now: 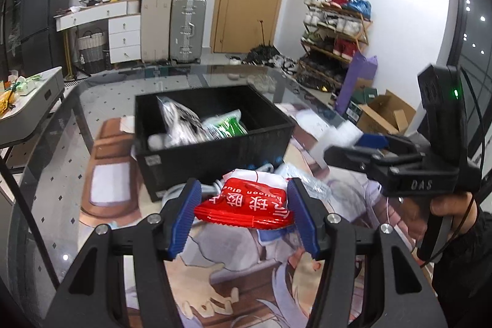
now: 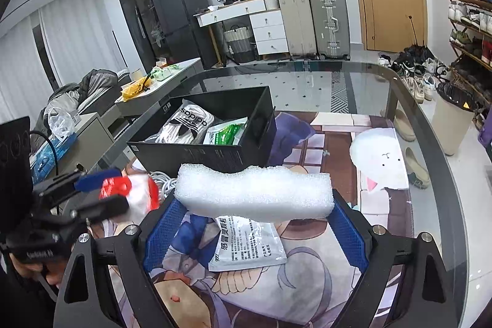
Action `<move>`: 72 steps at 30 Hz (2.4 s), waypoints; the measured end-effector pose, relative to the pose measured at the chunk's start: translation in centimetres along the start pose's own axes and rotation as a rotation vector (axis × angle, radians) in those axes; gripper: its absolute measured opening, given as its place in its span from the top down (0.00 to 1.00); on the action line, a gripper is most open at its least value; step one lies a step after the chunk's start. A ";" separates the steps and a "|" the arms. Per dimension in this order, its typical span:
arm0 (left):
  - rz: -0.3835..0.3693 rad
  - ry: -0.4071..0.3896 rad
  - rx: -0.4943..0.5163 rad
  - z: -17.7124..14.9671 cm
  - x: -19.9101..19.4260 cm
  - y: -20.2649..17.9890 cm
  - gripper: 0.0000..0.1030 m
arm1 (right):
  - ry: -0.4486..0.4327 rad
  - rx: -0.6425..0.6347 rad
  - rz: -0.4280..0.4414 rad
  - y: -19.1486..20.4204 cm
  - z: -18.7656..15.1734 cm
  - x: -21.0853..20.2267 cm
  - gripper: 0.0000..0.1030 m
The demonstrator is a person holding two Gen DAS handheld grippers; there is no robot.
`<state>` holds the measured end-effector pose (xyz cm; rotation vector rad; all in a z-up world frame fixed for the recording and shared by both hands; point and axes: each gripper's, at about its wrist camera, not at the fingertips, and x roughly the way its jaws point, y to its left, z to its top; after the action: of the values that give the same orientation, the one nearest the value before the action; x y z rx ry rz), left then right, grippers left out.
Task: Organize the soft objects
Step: 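Carry the red packet and foam tube into the box and open both tools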
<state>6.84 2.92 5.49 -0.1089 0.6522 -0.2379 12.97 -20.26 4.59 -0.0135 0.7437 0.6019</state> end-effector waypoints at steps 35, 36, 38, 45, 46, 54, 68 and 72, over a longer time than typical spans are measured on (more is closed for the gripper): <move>0.095 -0.164 -0.141 5.2 3.2 5.6 0.44 | 0.042 -0.357 0.004 6.4 7.0 6.9 0.11; 0.098 -0.162 -0.142 5.2 3.5 5.8 0.44 | 0.046 -0.360 0.004 6.5 7.1 7.3 0.11; 0.100 -0.152 -0.146 5.3 4.0 6.0 0.44 | 0.052 -0.370 0.003 6.6 7.5 7.9 0.11; 0.111 -0.131 -0.138 5.4 5.3 5.9 0.44 | 0.095 -0.436 -0.007 6.7 8.4 10.5 0.11; 0.115 -0.124 -0.134 5.4 5.6 5.7 0.44 | 0.097 -0.454 -0.012 6.7 8.5 10.8 0.11; 0.117 -0.093 -0.110 5.5 6.7 5.1 0.45 | 0.146 -0.530 -0.002 7.2 9.0 12.8 0.11; 0.113 -0.056 -0.083 4.7 7.2 4.9 0.45 | 0.155 -0.552 0.031 6.8 9.1 13.6 0.10; 0.101 -0.059 -0.079 4.6 7.0 5.1 0.45 | 0.174 -0.532 0.068 6.6 9.1 13.8 0.10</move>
<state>15.99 6.24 4.15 -0.1580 0.6070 -0.1112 23.24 -5.75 3.83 -0.5386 0.7351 0.8580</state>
